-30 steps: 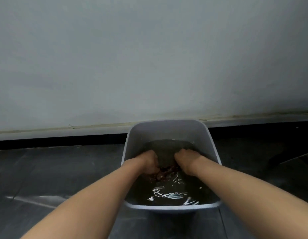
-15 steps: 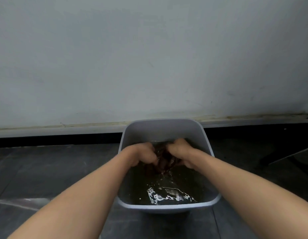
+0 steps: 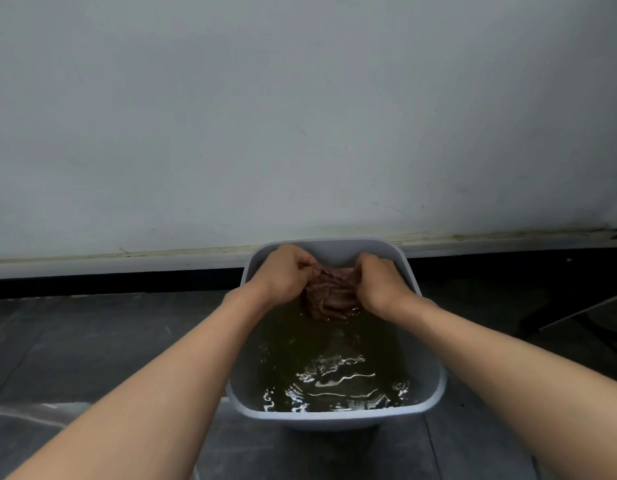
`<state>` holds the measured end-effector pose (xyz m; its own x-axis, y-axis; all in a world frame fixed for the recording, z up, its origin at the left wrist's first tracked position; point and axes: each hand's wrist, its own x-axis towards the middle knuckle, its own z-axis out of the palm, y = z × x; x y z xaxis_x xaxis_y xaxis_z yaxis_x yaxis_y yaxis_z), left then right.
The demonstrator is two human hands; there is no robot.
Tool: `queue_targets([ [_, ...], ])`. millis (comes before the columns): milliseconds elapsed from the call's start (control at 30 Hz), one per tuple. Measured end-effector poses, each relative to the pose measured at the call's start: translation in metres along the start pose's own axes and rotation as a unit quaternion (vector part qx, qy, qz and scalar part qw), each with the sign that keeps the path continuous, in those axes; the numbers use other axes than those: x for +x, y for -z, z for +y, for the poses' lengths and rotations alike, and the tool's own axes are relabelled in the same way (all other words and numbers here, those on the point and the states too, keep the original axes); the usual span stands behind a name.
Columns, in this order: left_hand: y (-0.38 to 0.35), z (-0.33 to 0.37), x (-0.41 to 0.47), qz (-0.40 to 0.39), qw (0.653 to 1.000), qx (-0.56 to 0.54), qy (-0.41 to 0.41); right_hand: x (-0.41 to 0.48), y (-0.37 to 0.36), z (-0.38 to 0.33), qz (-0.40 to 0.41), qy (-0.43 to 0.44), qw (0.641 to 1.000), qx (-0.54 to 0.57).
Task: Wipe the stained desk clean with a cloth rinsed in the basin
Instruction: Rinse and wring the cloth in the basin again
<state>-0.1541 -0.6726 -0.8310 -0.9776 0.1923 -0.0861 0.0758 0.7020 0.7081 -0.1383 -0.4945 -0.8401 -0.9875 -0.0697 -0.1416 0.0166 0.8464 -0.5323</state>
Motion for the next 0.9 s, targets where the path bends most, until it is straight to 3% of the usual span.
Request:
queue_targets([
  [100,0.001,0.001,-0.001,0.002,0.999,0.047,-0.022,0.002,0.003,-0.001,0.023,-0.017,0.999,0.046],
  [200,0.010,0.002,-0.003,-0.067,0.994,0.082,-0.025,0.001,0.005,-0.002,0.030,-0.002,0.997,0.067],
  [367,0.014,-0.005,-0.004,-0.149,0.976,0.155,-0.016,-0.003,0.004,0.000,-0.061,0.053,0.996,-0.035],
  [533,-0.005,-0.012,-0.007,-0.111,0.971,0.213,0.018,-0.009,-0.009,0.002,-0.096,0.130,0.959,-0.234],
  [667,-0.027,-0.022,-0.014,-0.186,0.959,0.203,0.068,-0.008,-0.026,0.008,-0.138,0.105,0.944,-0.279],
  [767,-0.047,-0.031,-0.016,-0.161,0.964,0.185,0.105,-0.004,-0.035,0.011,-0.192,0.087,0.934,-0.288],
  [900,-0.068,-0.035,-0.019,-0.199,0.945,0.220,0.139,-0.001,-0.045,0.010,-0.238,0.053,0.922,-0.302],
])
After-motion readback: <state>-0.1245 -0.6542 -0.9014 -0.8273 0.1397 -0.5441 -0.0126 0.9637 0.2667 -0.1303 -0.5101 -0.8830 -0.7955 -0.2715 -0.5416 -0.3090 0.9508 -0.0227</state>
